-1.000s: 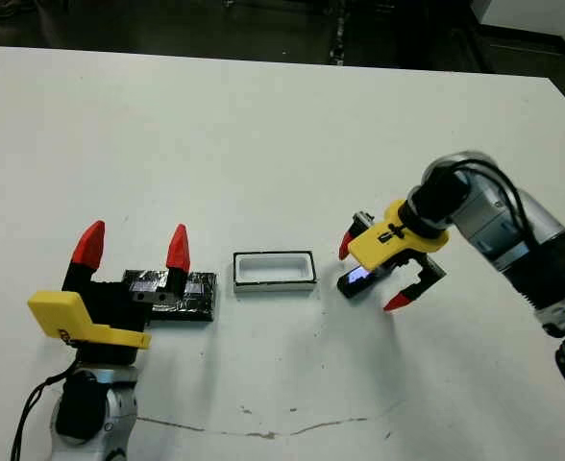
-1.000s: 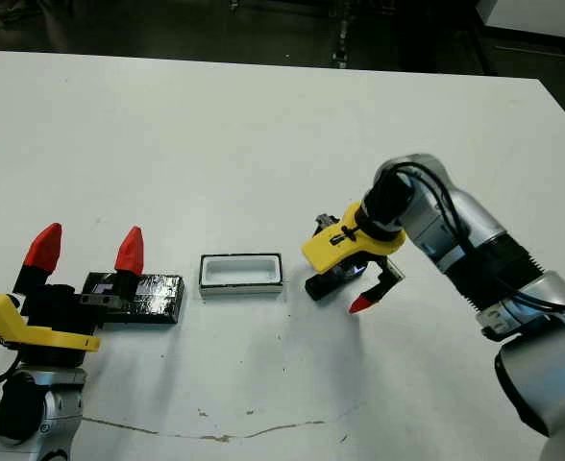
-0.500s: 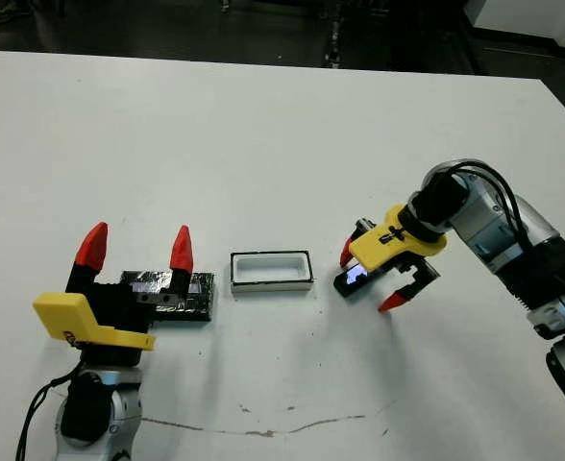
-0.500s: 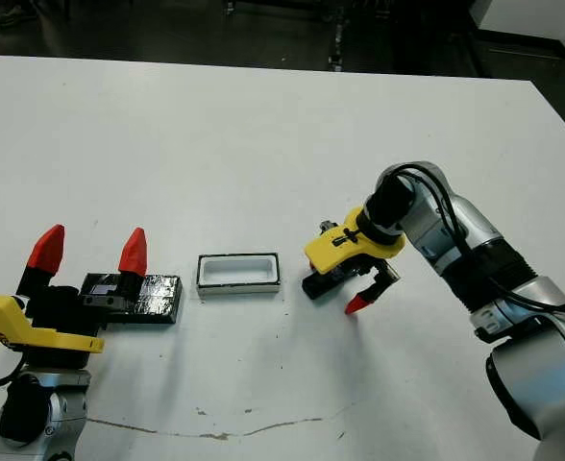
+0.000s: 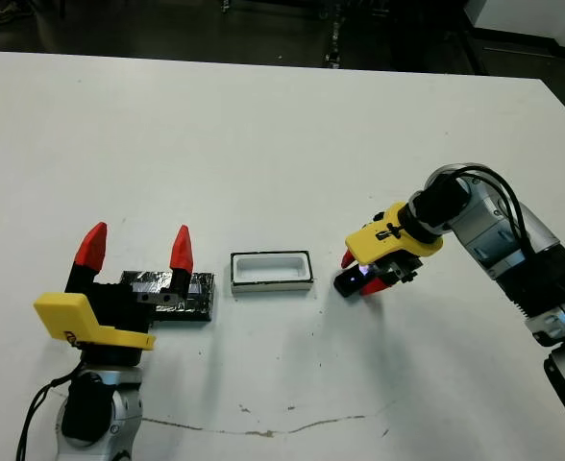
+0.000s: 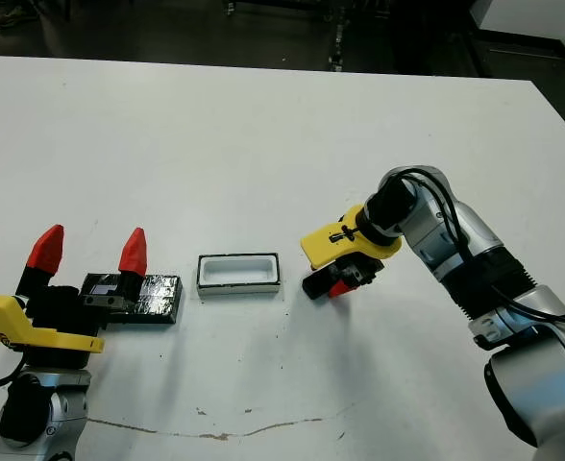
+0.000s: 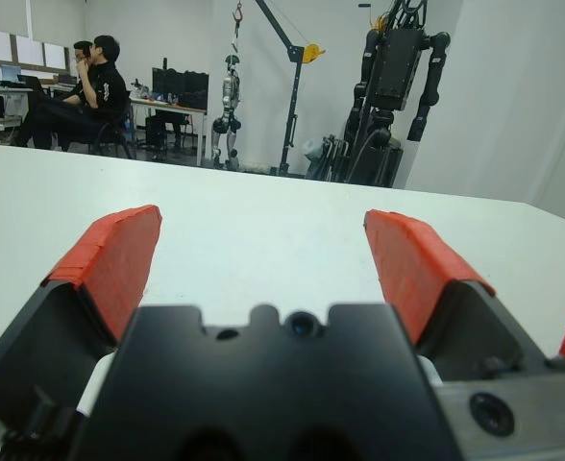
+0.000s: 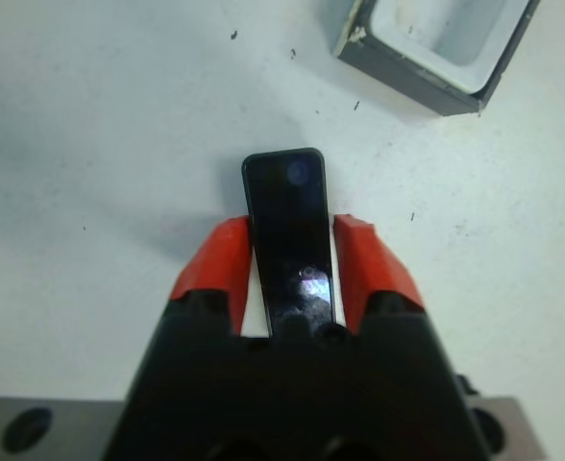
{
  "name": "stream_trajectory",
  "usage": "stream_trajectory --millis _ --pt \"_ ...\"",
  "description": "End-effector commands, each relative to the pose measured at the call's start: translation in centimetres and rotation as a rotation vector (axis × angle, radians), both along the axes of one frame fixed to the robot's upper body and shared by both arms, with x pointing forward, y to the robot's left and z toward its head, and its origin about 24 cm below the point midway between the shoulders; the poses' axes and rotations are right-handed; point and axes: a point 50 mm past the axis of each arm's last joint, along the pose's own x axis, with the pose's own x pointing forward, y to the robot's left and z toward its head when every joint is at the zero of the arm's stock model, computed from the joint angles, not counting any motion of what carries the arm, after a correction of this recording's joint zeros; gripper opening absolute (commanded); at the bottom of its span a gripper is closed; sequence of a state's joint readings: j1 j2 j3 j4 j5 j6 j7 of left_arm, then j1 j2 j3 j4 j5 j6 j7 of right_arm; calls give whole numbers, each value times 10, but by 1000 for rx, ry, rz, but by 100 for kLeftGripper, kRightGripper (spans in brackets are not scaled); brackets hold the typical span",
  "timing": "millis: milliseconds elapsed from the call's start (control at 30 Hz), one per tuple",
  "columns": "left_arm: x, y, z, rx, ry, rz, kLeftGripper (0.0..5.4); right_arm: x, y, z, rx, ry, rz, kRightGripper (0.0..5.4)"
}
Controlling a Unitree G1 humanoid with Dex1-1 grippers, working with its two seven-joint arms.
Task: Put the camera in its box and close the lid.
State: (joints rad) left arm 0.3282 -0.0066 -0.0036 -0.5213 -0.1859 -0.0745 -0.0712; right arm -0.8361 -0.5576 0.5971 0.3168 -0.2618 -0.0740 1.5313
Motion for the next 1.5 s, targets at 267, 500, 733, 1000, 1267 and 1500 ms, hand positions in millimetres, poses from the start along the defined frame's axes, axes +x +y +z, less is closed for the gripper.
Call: stream_trajectory --millis 267,500,733,1000,1267,1500 --pt "-1 1 -3 0 21 11 540 3 -3 -7 43 28 -43 166" --pt "0 0 -2 0 17 14 540 6 -8 -3 50 44 -77 166" --pt "0 1 -2 12 15 16 540 21 -17 30 130 -25 -204 166" --pt "1 0 -1 6 15 16 540 40 -30 73 282 8 -395 166" --pt "2 0 -2 2 12 14 540 39 -23 75 358 159 -426 166" --pt "1 0 -2 10 12 16 540 38 -2 69 380 233 -372 166"
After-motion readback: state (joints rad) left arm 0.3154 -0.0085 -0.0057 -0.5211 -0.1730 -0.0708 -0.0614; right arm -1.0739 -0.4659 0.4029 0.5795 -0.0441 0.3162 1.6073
